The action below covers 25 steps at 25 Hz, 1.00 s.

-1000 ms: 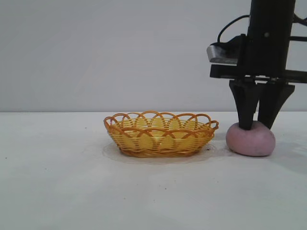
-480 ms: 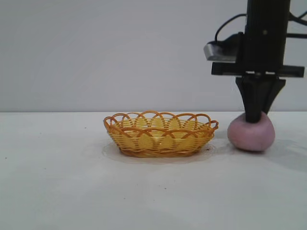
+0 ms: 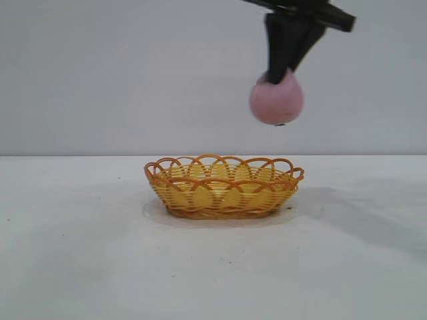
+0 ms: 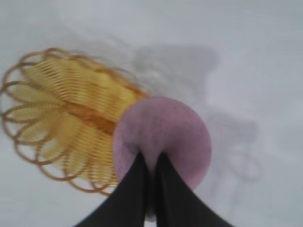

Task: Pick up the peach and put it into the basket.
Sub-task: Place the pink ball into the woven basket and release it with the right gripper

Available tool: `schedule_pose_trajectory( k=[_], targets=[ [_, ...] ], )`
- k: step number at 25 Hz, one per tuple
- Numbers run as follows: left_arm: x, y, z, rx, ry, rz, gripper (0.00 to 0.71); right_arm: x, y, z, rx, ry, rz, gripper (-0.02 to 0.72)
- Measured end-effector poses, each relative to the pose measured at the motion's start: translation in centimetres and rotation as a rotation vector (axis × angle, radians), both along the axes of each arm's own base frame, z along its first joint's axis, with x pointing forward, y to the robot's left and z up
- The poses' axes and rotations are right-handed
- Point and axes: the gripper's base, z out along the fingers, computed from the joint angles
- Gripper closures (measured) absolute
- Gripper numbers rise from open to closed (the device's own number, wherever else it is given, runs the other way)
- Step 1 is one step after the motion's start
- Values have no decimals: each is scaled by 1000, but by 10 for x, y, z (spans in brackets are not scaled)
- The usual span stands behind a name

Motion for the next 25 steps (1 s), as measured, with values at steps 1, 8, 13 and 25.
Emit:
schedule_pose_trajectory(
  k=[1, 8, 13, 25],
  targets=[
    [0, 0, 0, 0, 0, 0, 313, -2, 6, -3, 0, 3, 12, 703],
    [0, 0, 0, 0, 0, 0, 313, 1, 30, -46, -17, 62, 43, 703],
    [0, 0, 0, 0, 0, 0, 313, 5, 36, -66, 8, 88, 48, 647],
    [0, 0, 0, 0, 0, 0, 313, 6, 37, -68, 5, 95, 63, 357]
  ],
)
